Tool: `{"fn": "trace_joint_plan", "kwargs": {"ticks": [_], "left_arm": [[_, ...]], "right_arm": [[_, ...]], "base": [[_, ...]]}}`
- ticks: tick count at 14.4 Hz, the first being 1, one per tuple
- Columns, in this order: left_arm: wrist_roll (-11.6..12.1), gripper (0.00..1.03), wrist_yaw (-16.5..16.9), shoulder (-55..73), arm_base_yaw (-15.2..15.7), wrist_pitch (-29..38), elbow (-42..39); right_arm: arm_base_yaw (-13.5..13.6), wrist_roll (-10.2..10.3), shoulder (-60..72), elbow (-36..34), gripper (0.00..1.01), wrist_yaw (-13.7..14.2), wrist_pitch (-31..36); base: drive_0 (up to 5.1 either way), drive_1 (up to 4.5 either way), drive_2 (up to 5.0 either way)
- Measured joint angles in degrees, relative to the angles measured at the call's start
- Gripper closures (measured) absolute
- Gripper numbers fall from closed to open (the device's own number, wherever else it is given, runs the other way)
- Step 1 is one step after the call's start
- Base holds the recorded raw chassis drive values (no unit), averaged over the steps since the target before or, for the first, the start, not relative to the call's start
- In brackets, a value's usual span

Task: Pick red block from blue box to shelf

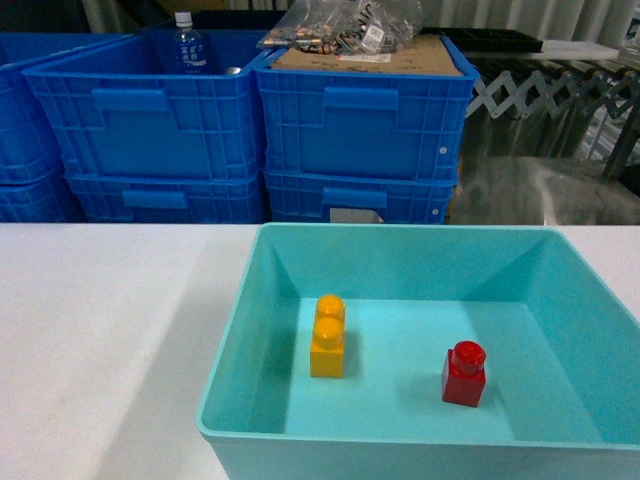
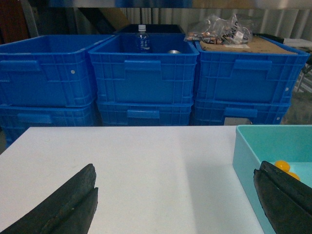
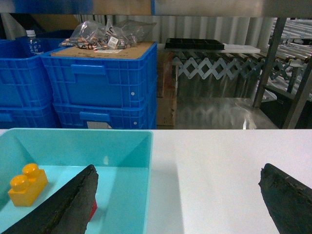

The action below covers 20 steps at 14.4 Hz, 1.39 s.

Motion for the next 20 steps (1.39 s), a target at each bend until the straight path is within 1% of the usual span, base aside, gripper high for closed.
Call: {"fn": "trace_joint_plan", "kwargs": {"ticks": [20], "left_arm": [[0.00,0.05,0.02,0.00,0.00,0.00,0.00]], "right_arm": [[0.00,0.00,0.00,0.00,0.03,0.00,0.00]], "base": [[0.0,0.00,0.0]]}}
